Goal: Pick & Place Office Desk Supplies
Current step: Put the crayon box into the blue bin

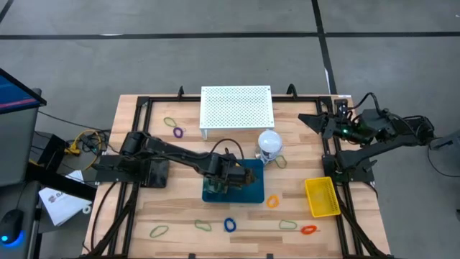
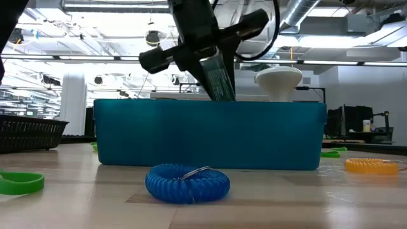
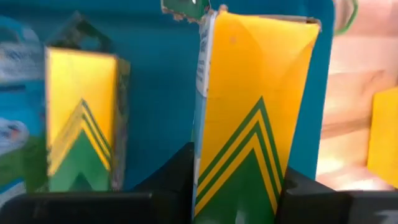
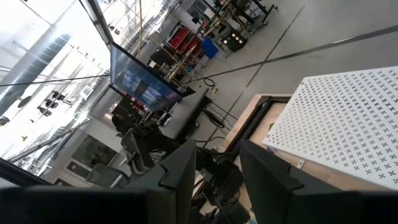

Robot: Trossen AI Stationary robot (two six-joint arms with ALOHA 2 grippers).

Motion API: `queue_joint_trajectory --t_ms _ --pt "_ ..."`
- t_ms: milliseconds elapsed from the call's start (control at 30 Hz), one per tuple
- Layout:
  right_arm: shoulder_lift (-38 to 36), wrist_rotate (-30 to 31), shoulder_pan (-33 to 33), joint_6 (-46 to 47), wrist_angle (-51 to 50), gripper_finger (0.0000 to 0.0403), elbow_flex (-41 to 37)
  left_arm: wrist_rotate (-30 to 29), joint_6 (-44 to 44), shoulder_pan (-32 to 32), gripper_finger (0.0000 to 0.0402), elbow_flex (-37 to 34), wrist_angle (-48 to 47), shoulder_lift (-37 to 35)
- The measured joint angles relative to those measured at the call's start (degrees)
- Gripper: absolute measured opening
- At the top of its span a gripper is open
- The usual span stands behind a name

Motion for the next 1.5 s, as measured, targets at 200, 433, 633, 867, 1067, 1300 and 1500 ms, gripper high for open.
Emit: queue_joint_trajectory --t_ms 200,433,633,867,1067,1300,1500 --pt "0.0 0.0 0.0 0.0 0.0 0.0123 0.0 0.2 -1.4 -0.3 0.0096 -2.0 -0.8 0.0" --pt "0.0 0.0 0.0 0.0 -0.2 0.0123 0.0 0.0 -1.4 -0.3 0.0104 -2.3 -0.8 0.0" --pt "0.0 0.0 0.0 0.0 -0.4 0.0123 0.0 -0.2 -1.3 -0.3 0.0126 -2.3 -0.7 0.0" --pt "0.0 0.0 0.0 -0.2 -0.4 0.0123 0.0 -0.2 -1.3 -0.3 0.0115 -2.3 -0.7 0.0" --pt "0.0 0.0 0.0 -0.2 -0.4 0.0123 0.0 -0.2 0.0 -0.3 0.0124 -2.3 -0.3 0.0" --pt "0.0 0.0 0.0 -0.2 -0.4 0.0123 0.0 -0.2 3.2 -0.3 0.0142 -2.3 1.9 0.0" --pt "0.0 0.0 0.0 -0.2 -0.4 0.0123 0.0 -0.1 4.6 -0.3 0.0153 -2.3 1.7 0.0"
